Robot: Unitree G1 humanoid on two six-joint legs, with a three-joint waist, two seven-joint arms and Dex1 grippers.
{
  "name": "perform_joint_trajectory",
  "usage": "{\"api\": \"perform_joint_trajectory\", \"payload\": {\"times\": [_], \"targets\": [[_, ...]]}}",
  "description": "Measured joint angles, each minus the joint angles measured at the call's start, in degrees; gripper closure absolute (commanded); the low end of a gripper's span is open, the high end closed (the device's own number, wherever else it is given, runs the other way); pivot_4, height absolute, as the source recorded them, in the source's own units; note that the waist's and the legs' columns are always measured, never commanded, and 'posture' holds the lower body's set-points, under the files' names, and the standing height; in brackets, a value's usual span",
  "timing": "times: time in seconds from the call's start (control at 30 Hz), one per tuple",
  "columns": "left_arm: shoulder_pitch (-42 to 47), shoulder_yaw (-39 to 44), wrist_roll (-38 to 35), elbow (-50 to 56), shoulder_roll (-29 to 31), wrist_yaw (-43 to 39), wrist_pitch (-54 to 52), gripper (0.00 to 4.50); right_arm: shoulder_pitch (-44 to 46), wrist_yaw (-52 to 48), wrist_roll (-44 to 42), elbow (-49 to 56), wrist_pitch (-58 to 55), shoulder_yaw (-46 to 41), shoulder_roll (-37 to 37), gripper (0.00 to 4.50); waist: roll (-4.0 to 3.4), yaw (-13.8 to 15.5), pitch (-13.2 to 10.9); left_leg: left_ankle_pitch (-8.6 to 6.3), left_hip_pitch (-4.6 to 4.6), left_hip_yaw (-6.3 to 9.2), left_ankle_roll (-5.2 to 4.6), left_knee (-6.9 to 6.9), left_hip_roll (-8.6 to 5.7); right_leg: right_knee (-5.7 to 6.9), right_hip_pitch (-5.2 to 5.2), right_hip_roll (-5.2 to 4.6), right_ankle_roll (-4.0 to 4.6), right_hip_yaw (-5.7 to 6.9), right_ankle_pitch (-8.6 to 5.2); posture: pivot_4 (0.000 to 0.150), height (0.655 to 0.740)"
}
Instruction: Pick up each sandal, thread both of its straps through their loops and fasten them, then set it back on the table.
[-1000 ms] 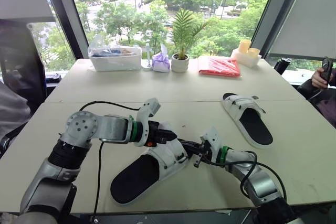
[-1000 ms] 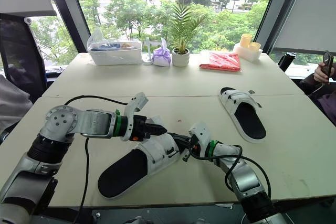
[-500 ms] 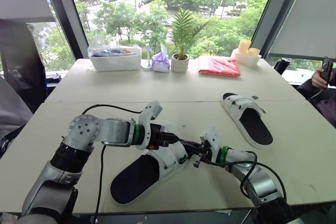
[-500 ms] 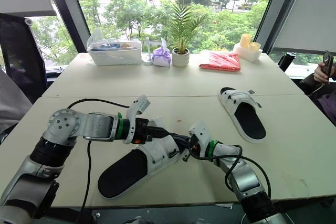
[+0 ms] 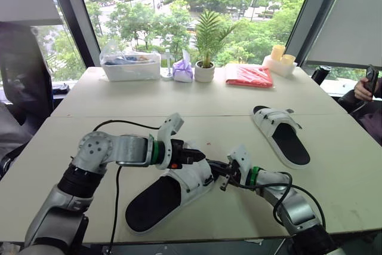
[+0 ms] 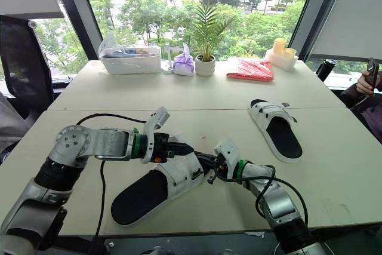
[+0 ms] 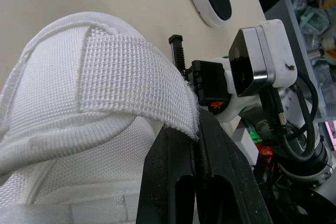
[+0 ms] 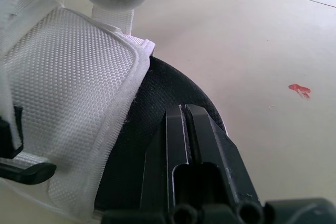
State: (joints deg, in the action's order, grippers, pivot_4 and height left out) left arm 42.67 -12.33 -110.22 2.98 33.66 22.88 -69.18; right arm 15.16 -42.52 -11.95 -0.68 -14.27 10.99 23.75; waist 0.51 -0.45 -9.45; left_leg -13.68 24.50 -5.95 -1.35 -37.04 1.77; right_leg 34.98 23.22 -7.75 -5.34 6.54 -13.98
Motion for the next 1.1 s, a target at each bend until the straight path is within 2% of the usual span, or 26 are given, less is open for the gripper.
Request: {"api": "perform_joint_trajectory", "payload": {"times": [0.27,1.1], "targets": [[-1.5,-0.5,1.0,0.7,1.2,-0.2,-0.3,4.43,0.0,0.0,0.1,0.0,0.1,0.0,0.0,4.50,0.00,0.0,0.0,0.00,0.00,0.00,0.00,0.02,0.00,-0.01,0.01,0.00,0.02,0.00,-0.01,0.150,0.7400],[-1.7,-0.3,-1.6,0.5,-1.8,1.1,2.2,4.43,-0.2,0.1,0.1,0.0,0.2,0.1,-0.2,4.50,0.00,0.0,0.0,-0.01,0.00,0.00,0.01,0.07,0.02,-0.06,0.02,-0.02,0.08,-0.01,-0.04,0.150,0.7400]]}}
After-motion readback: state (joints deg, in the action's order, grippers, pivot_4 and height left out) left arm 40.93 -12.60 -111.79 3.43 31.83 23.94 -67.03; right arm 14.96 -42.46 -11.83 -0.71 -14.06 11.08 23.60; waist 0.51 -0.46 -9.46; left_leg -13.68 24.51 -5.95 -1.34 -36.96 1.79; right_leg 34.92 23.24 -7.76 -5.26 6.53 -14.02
